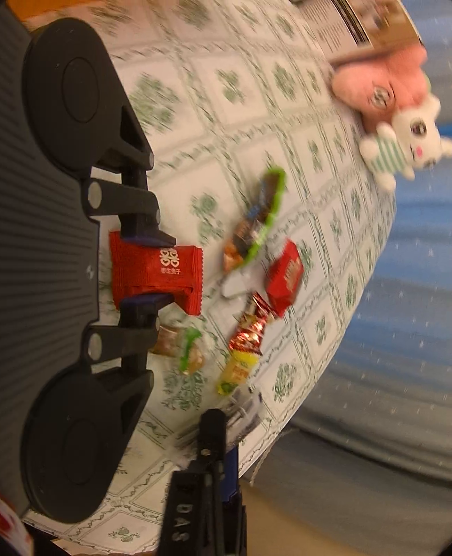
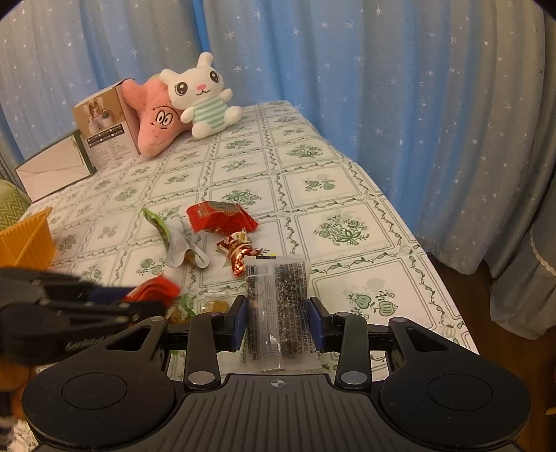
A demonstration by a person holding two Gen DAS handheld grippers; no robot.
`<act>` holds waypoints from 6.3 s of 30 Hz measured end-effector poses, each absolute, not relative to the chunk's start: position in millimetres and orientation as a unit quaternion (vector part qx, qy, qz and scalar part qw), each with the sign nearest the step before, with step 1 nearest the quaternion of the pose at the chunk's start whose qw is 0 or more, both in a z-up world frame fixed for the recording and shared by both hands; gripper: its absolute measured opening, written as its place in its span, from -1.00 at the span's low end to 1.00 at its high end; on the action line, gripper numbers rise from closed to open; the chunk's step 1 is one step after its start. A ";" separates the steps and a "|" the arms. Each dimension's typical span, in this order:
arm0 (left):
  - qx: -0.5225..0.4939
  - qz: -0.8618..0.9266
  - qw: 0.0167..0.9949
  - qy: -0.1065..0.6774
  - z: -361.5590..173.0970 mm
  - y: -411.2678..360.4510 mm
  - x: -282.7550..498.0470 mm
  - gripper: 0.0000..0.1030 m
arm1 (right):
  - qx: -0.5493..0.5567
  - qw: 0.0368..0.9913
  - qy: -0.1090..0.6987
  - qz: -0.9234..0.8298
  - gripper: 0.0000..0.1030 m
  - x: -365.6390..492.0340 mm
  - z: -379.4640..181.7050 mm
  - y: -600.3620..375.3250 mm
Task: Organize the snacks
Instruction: 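Grasp a red snack packet with the left gripper while the right grasps the clear bag, then carry the red packet and clear bag over the orange tray, then open both grippers to release the packet and bag into the tray, then move both grippers back toward the remaining candies, then grasp a green-wrapped candy with the left gripper while the right grasps a clear-wrapped candy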
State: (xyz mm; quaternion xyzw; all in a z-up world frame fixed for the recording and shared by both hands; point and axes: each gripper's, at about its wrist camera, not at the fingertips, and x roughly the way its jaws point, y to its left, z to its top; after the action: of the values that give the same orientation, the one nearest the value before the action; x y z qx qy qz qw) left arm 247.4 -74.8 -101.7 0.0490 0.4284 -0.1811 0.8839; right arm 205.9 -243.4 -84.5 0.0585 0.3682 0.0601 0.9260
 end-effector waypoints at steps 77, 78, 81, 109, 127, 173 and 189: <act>-0.061 0.083 0.923 0.370 -9.2 216.2 108.9 -0.54 | -0.005 0.895 0.341 0.289 -0.28 166.4 -37.3 56.9; -0.063 0.083 0.923 0.369 -10.8 218.3 110.4 -0.54 | -0.005 0.894 0.343 0.289 -0.28 169.1 -38.8 58.5; -0.067 0.083 0.922 0.371 -17.9 223.7 115.2 -0.54 | -0.007 0.893 0.345 0.287 -0.28 176.0 -43.0 63.1; -0.077 0.086 0.930 0.349 -32.6 231.8 116.2 -0.19 | 0.050 0.890 0.340 0.299 0.07 197.2 -52.6 64.1; -0.055 0.054 0.943 0.324 -4.8 184.0 108.4 0.11 | 0.078 0.925 0.329 0.172 0.25 144.1 -46.2 -58.3; 0.037 -0.122 0.936 0.329 -36.3 -52.2 146.5 0.91 | 0.119 0.944 0.307 0.026 0.53 106.6 -55.3 -261.5; 0.025 -0.160 0.907 0.389 -72.7 -71.1 194.5 0.91 | 0.105 0.926 0.361 -0.012 0.53 136.7 -77.9 -271.4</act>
State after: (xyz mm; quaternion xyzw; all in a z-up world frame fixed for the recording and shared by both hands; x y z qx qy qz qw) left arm 194.5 -71.1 -72.7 0.0248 0.3892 -0.1599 0.9068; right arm 136.7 -271.4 -77.9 0.1046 0.3613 -0.0118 0.9265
